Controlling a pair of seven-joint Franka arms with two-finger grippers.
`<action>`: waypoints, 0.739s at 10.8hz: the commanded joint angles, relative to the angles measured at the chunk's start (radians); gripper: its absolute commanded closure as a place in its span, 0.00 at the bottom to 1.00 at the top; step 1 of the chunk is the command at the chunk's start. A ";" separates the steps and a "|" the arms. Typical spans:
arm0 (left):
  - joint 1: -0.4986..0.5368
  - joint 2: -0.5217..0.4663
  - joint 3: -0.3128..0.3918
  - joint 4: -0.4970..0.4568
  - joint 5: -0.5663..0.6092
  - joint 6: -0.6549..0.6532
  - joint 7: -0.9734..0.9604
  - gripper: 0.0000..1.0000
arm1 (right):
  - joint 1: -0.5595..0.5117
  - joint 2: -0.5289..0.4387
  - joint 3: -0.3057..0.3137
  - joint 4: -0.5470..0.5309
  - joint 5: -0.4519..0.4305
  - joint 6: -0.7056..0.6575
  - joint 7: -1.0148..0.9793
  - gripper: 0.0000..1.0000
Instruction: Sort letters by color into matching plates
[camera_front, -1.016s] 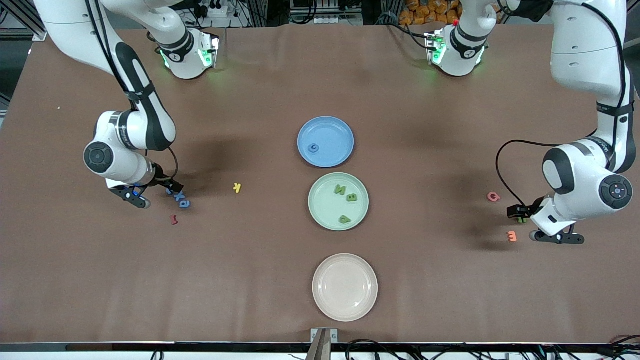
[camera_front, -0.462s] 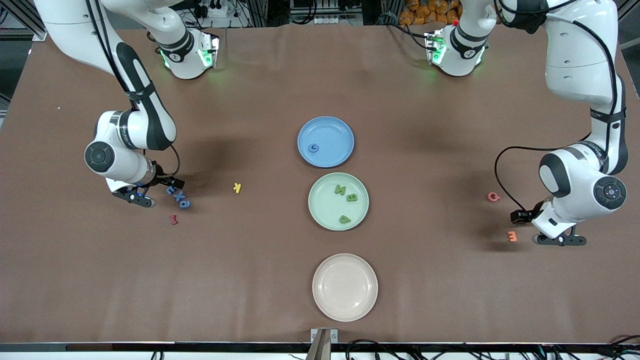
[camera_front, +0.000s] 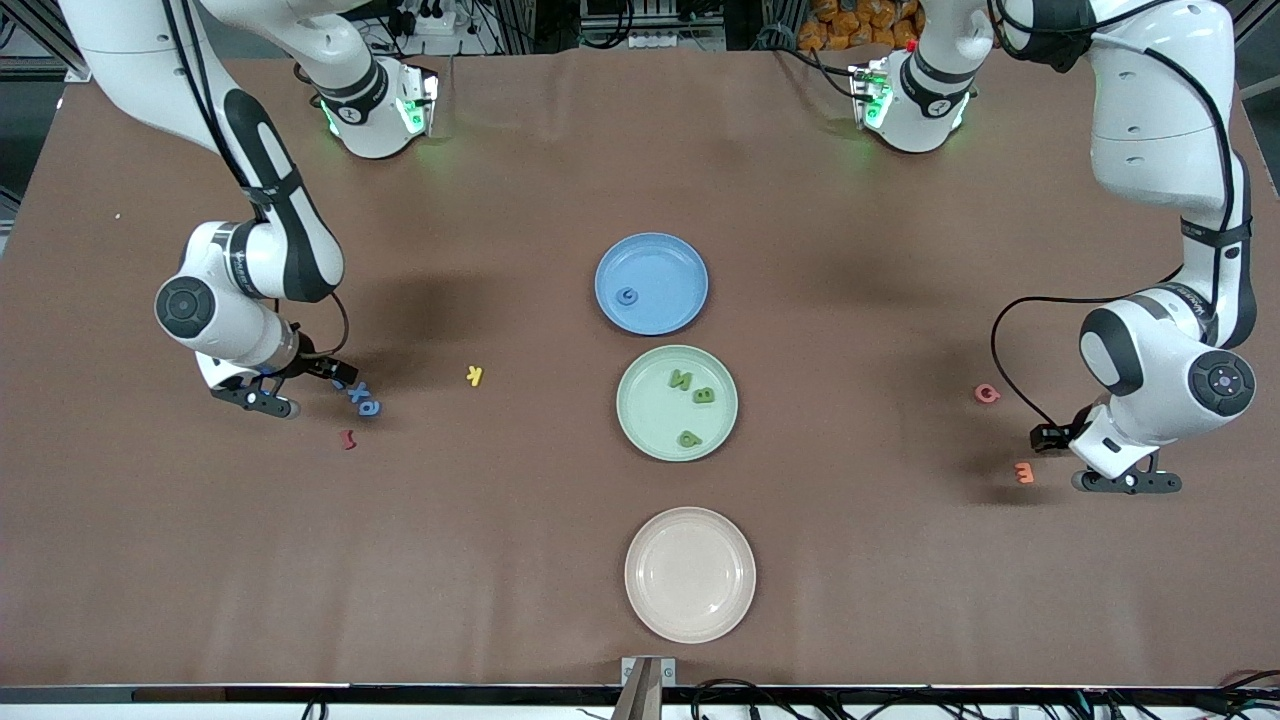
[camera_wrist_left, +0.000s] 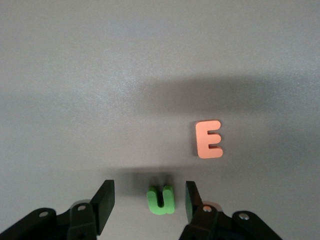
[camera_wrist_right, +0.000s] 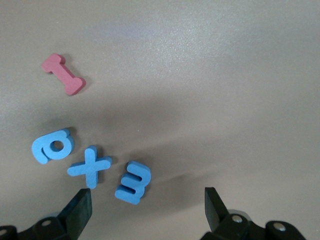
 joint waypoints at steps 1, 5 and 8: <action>-0.025 0.006 0.022 -0.008 -0.038 0.014 0.018 0.39 | -0.009 0.018 0.016 -0.017 -0.014 0.046 -0.008 0.00; -0.022 0.009 0.020 -0.012 -0.040 0.023 0.026 0.41 | -0.009 0.016 0.047 -0.033 -0.014 0.067 -0.008 0.00; -0.023 0.011 0.020 -0.026 -0.043 0.035 0.026 0.43 | -0.009 0.018 0.048 -0.066 -0.014 0.107 -0.011 0.00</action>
